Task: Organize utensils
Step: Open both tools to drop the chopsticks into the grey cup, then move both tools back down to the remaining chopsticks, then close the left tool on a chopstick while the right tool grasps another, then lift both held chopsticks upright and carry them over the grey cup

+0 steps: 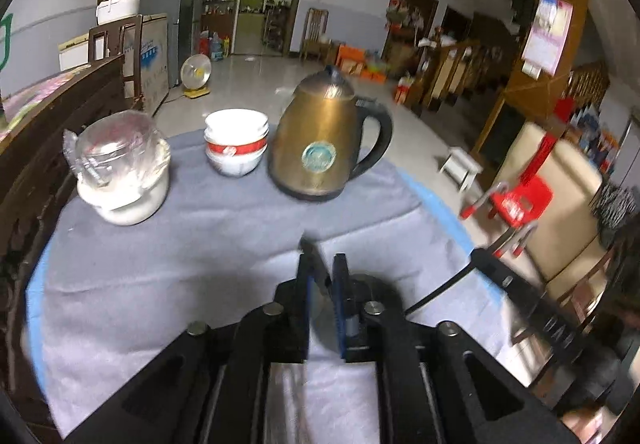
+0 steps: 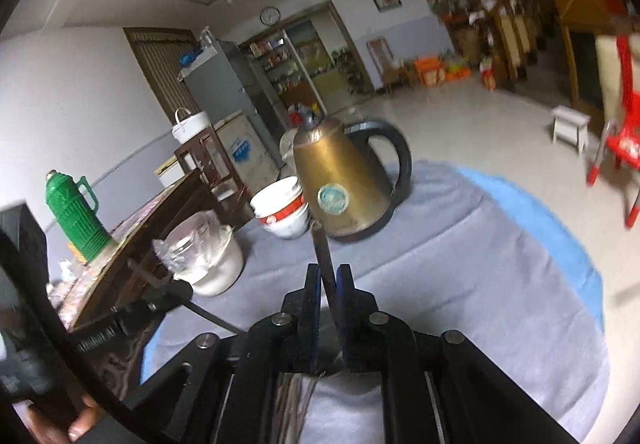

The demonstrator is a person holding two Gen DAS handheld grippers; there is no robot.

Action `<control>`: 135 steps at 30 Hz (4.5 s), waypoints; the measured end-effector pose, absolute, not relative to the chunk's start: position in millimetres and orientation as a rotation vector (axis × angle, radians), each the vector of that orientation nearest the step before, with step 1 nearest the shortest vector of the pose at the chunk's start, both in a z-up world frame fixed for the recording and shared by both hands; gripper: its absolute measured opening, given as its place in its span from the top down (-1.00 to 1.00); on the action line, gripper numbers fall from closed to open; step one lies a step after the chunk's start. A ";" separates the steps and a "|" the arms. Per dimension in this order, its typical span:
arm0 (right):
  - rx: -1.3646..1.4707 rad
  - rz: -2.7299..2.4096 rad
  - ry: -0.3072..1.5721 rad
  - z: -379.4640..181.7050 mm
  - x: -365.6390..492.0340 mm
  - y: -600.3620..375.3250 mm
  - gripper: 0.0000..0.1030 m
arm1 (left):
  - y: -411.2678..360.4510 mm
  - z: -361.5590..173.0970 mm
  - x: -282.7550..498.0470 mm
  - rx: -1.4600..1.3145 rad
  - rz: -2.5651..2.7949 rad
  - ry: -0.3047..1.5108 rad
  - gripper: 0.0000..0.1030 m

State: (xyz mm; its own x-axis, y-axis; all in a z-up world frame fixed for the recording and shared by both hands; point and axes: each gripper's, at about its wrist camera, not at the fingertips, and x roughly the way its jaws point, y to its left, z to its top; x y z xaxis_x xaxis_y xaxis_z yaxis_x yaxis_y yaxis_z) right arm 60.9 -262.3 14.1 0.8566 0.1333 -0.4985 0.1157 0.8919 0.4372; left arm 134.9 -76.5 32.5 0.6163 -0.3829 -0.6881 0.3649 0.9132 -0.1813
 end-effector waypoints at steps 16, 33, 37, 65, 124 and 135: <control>0.505 0.055 0.469 8.1 -25.0 -256.7 -0.16 | 10.0 -15.5 68.1 0.054 -0.310 0.838 -0.17; 0.461 0.138 0.844 -95.6 -8.7 -197.7 0.24 | 30.4 -89.5 44.6 0.102 -0.196 1.005 -0.17; 0.458 0.140 0.852 -97.2 -6.2 -194.5 0.24 | 27.6 -87.7 43.1 0.119 -0.185 0.991 -0.17; 0.390 0.203 1.037 -145.7 41.0 -151.2 0.24 | 25.8 -124.7 63.7 -0.026 -0.314 1.129 -0.18; 0.224 0.095 1.032 -146.8 74.3 -169.8 0.88 | 39.4 -138.3 136.7 -0.129 -0.456 1.176 0.77; 0.368 0.248 0.913 -105.2 32.4 -182.6 0.88 | 38.2 -106.4 106.9 -0.147 -0.553 1.122 0.77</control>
